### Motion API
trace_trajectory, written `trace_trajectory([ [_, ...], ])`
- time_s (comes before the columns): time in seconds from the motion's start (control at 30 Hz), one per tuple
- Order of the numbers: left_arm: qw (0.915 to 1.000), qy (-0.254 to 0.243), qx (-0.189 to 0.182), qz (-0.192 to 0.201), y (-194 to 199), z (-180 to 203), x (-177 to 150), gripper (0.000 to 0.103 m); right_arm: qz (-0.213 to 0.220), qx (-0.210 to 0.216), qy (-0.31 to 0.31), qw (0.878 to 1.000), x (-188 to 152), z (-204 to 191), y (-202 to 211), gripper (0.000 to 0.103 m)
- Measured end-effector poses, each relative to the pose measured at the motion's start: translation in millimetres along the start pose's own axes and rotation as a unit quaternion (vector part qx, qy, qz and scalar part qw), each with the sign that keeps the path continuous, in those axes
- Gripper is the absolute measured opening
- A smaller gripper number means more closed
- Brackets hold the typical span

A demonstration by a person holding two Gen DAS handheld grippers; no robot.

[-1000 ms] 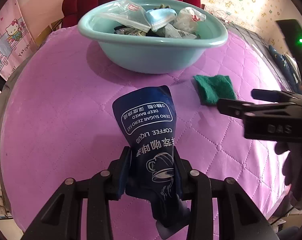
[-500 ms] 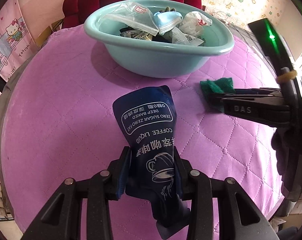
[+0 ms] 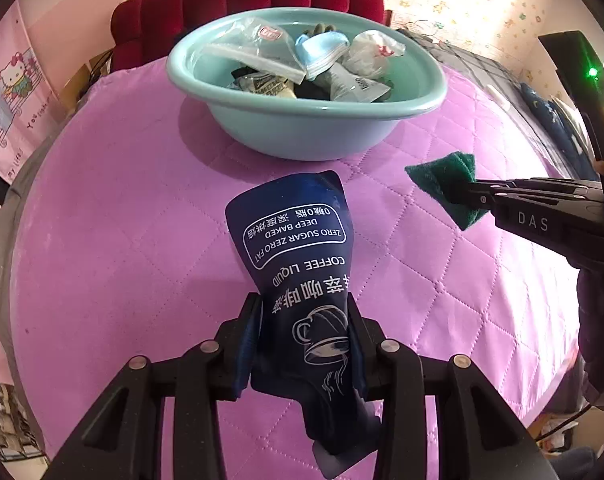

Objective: Organize soft objects
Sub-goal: 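Grasp the blue coffee pouch with the left gripper while the right gripper grasps the green pad, then carry the blue pouch and green pad with both grippers over the basin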

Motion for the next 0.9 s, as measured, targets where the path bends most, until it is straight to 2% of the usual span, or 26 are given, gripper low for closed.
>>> trace_trajectory([
  [0.43,0.9992,-0.023,-0.015,0.030,32.3,-6.5,4.4,0.042,0.015,-0.001,-0.010,1.000,-13.7,-22.5,38.1,0.005],
  [0.63,0.9981,-0.034,-0.021,0.048,49.4,-10.8,16.9,0.042,0.026,0.001,-0.005,1.000,-1.2,-33.1,55.2,0.005],
  [0.9,0.9961,-0.039,-0.022,0.076,63.6,-14.5,49.0,0.042,0.044,0.004,0.005,0.999,22.8,-41.0,73.5,0.005],
])
Point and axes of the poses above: each gripper's, at about its wrist camera, not at the fingertips, and y roughly against the way its jaws point, z to its right, x to its top, the point moved 4 cm from there along -y, roughly the way its jaws point, and after that the axes turned 14 degrees about x, right-handed, at the moved point
